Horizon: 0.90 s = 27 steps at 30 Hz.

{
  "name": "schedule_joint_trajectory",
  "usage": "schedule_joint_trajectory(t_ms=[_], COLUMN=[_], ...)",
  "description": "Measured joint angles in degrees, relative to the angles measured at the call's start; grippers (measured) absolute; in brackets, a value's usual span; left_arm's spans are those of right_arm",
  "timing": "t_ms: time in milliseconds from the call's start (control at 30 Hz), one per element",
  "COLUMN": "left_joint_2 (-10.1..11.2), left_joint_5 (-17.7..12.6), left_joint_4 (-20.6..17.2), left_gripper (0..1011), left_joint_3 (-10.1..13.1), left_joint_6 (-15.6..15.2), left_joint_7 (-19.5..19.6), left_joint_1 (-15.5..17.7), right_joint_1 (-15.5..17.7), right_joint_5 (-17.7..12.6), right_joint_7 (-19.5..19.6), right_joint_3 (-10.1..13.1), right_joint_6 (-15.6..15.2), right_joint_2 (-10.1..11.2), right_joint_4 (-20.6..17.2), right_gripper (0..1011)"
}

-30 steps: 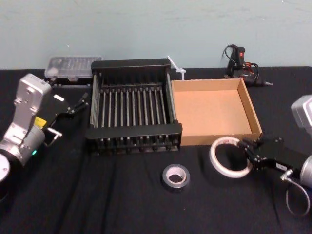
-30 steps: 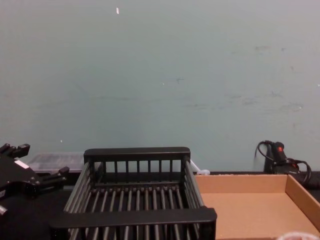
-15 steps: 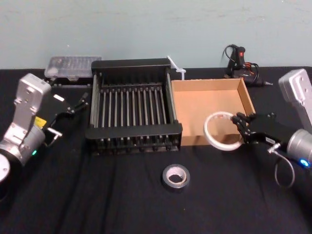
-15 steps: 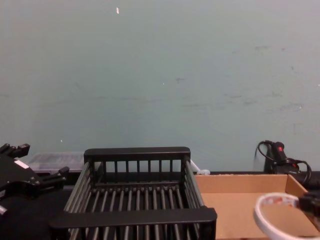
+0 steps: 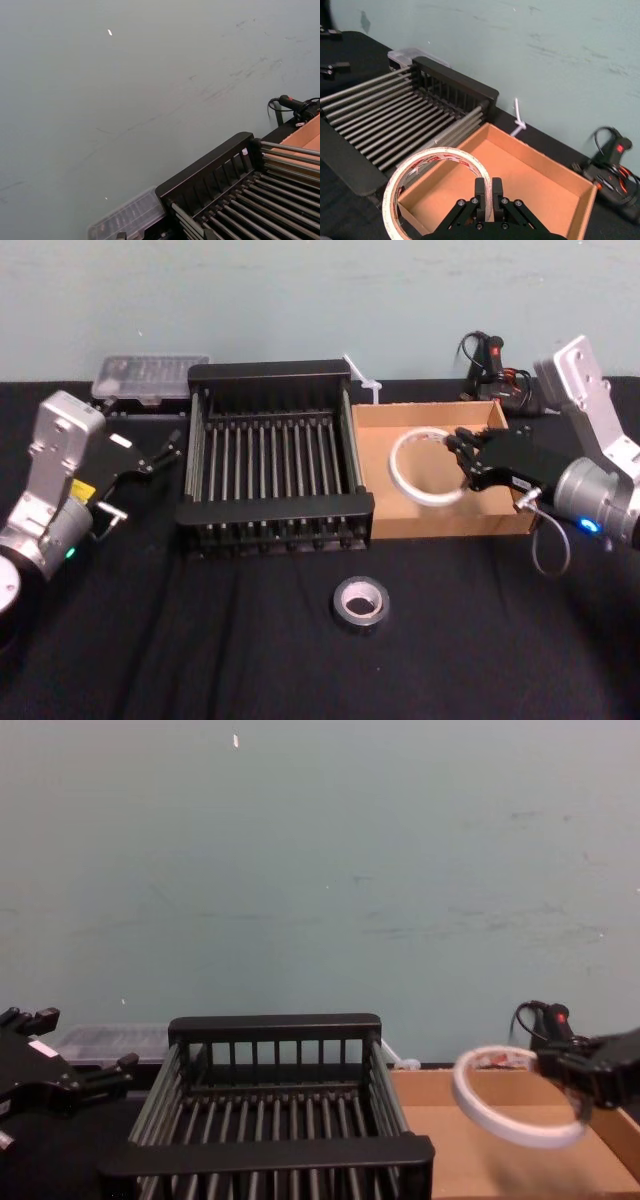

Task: Pick up the white tape and place it into the black box , Pick up the silver tape and place it into the brown box.

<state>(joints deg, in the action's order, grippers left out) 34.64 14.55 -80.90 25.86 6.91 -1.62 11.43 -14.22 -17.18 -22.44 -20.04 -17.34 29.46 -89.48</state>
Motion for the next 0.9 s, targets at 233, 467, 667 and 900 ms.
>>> schedule_joint_trajectory(t_ms=[233,467,667,900], left_joint_2=[0.00,0.00,0.00,0.00], left_joint_5=[0.00,0.00,0.00,0.00], left_joint_4=[0.00,0.00,0.00,0.00], left_gripper=[1001,1001,1001,1001], left_joint_3=[0.00,0.00,0.00,0.00], left_joint_6=[0.00,0.00,0.00,0.00], left_joint_7=[0.00,0.00,0.00,0.00], left_joint_1=[0.00,0.00,0.00,0.00], right_joint_1=[-3.01,-6.85,-9.69,-13.65], right_joint_5=[0.43,1.01,1.81,3.09], right_joint_7=[-1.71,-3.33,-4.29,-5.59], right_joint_3=[-1.65,-4.15,-6.05,-8.67], right_joint_6=[0.10,0.15,0.32,0.92], right_joint_2=[-1.44,-3.44,-4.91,-7.11], right_joint_4=[1.65,4.67,7.08,10.81], right_gripper=[90,88,88,88])
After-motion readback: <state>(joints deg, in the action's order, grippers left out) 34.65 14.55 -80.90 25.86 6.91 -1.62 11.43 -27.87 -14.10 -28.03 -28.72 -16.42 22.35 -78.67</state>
